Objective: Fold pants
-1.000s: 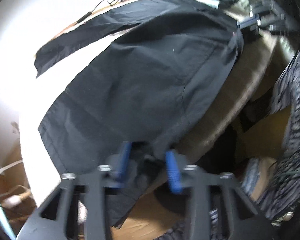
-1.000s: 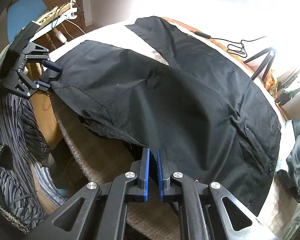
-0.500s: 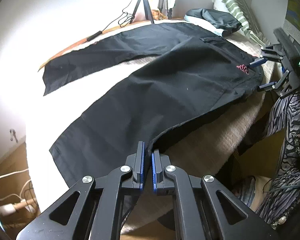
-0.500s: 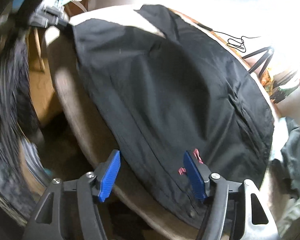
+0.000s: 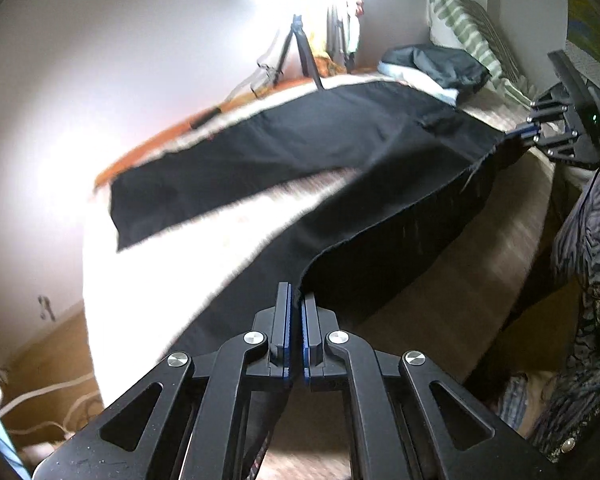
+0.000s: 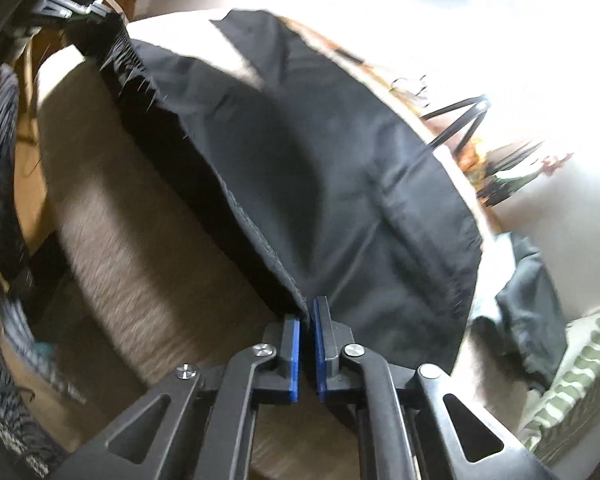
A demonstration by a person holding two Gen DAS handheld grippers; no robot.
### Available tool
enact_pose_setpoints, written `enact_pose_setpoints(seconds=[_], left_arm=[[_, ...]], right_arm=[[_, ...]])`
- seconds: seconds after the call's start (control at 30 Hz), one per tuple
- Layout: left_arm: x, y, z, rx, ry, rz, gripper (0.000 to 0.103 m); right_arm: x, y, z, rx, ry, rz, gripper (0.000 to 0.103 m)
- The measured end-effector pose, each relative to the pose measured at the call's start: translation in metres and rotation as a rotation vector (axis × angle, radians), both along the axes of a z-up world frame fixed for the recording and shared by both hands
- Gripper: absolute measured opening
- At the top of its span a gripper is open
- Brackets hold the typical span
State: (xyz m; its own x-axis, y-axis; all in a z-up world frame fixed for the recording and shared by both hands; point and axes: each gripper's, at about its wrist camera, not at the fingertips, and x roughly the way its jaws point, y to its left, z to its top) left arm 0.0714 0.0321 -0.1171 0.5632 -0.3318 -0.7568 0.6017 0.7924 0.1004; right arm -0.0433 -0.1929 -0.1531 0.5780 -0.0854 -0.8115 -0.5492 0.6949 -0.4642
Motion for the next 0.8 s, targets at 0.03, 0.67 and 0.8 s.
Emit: enact_pose_setpoints(seconds=[0.03, 0.67, 0.8], left_arm=[[0.005, 0.001, 0.005, 0.001, -0.017, 0.003, 0.002], [0.128, 0.019, 0.046, 0.007, -0.154, 0.067, 0.002], [0.163, 0.015, 0.044, 0.025, -0.160, 0.077, 0.002]], right_arm=[[0.007, 0.001, 0.009, -0.007, -0.024, 0.004, 0.002], [0.182, 0.037, 0.084, -0.173, -0.237, 0.067, 0.000], [0.223, 0.039, 0.074, -0.186, -0.225, 0.055, 0.000]])
